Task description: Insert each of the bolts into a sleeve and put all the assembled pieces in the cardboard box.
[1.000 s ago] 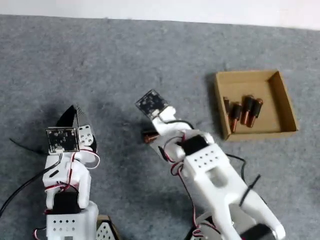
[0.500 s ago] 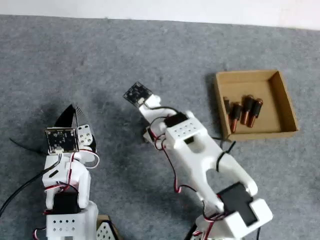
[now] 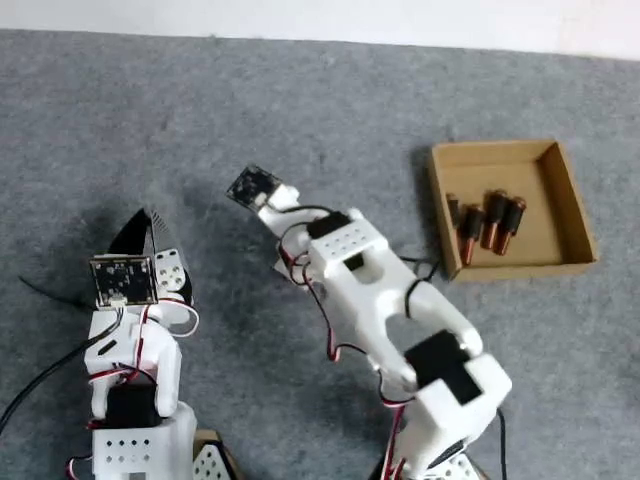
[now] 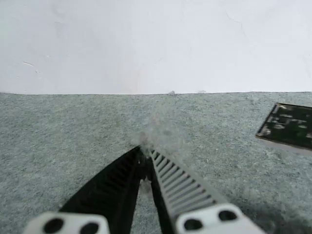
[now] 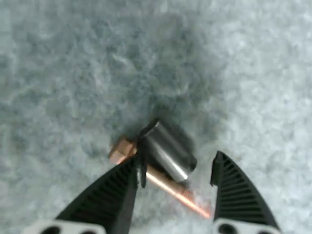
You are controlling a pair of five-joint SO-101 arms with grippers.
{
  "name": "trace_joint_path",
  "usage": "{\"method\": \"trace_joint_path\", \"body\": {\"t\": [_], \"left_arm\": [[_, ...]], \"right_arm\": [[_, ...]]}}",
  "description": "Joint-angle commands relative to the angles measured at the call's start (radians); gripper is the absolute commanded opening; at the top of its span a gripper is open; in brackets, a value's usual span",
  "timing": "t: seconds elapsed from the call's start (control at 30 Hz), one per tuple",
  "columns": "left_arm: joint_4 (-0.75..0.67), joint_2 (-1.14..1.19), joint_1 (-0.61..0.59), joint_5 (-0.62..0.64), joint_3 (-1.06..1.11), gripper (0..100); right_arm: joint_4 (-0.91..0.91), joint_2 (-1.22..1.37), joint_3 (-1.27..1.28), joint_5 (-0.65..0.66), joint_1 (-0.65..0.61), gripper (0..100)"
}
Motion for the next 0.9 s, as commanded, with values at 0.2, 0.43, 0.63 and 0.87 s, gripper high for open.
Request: {"method": "trace_joint_path", "body": {"t": [0.2, 0.43, 0.63, 0.87], "left_arm": [[-0.021, -0.012, -0.01, 0.0, 0.021, 1], [-0.021, -0.012, -0.01, 0.0, 0.021, 1], [-0.018, -0.012, -0.01, 0.0, 0.021, 1], [-0.018, -0.012, -0.01, 0.0, 0.021, 1]], "right_arm": [[-0.021, 0.079, -0.05, 0.009, -0.035, 20.1], [-0.022, 0.081, -0.047, 0.009, -0.031, 20.1], [-0.025, 0.085, -0.045, 0.009, -0.027, 20.1], [-0.012, 0.194, -0.051, 0.009, -0.005, 19.0]]}}
